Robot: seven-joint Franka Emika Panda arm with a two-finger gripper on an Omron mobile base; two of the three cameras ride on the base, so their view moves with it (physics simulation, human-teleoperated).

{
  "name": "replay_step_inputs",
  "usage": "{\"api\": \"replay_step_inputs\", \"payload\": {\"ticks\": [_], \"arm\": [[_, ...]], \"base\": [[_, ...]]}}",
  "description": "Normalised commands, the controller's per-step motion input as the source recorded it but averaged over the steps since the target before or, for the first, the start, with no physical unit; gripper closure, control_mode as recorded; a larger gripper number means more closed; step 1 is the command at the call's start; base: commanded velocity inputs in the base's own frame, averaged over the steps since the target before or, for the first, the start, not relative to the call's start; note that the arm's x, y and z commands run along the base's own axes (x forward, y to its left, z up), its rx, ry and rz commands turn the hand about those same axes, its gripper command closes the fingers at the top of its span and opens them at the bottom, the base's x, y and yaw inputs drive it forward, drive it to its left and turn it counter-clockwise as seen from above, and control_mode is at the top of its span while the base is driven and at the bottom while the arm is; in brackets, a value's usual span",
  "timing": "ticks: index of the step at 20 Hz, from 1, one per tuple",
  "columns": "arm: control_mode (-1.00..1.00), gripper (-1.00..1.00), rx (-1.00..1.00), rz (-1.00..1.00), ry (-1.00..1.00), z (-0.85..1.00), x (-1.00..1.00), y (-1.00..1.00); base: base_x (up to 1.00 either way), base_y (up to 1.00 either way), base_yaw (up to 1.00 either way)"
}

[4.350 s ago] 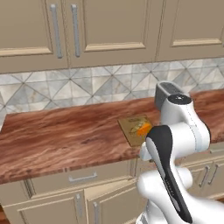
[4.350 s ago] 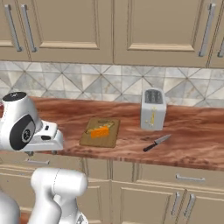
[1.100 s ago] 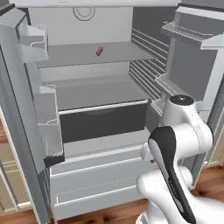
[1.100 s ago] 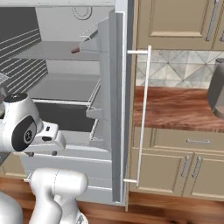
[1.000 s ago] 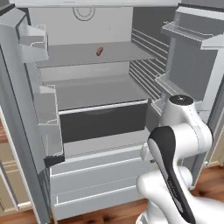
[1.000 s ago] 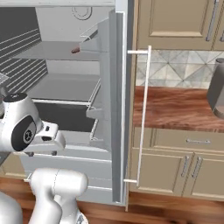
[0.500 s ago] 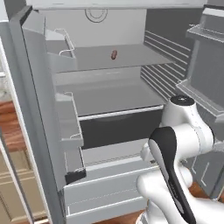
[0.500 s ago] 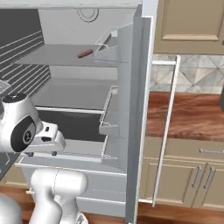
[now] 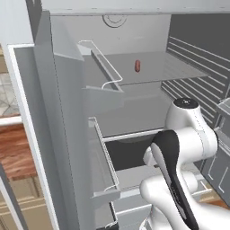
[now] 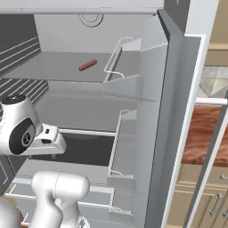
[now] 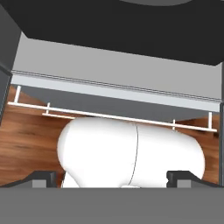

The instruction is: Retrieve the sausage and cheese from the fridge and place them on the cutting board on the counter.

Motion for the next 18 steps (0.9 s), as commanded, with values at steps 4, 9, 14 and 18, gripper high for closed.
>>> {"api": "replay_step_inputs", "payload": {"ticks": [4, 9, 14, 18], "arm": [[1.0, -1.0, 0.0, 0.0, 0.0, 0.0, 0.0, 0.0], [1.0, -1.0, 0.0, 0.0, 0.0, 0.0, 0.0, 0.0], [1.0, -1.0, 0.0, 0.0, 0.0, 0.0, 0.0, 0.0], [1.0, -1.0, 0.0, 0.0, 0.0, 0.0, 0.0, 0.0]], "base": [[0.54, 0.0, 0.0], [0.0, 0.0, 0.0], [0.0, 0.0, 0.0], [0.0, 0.0, 0.0]]}}
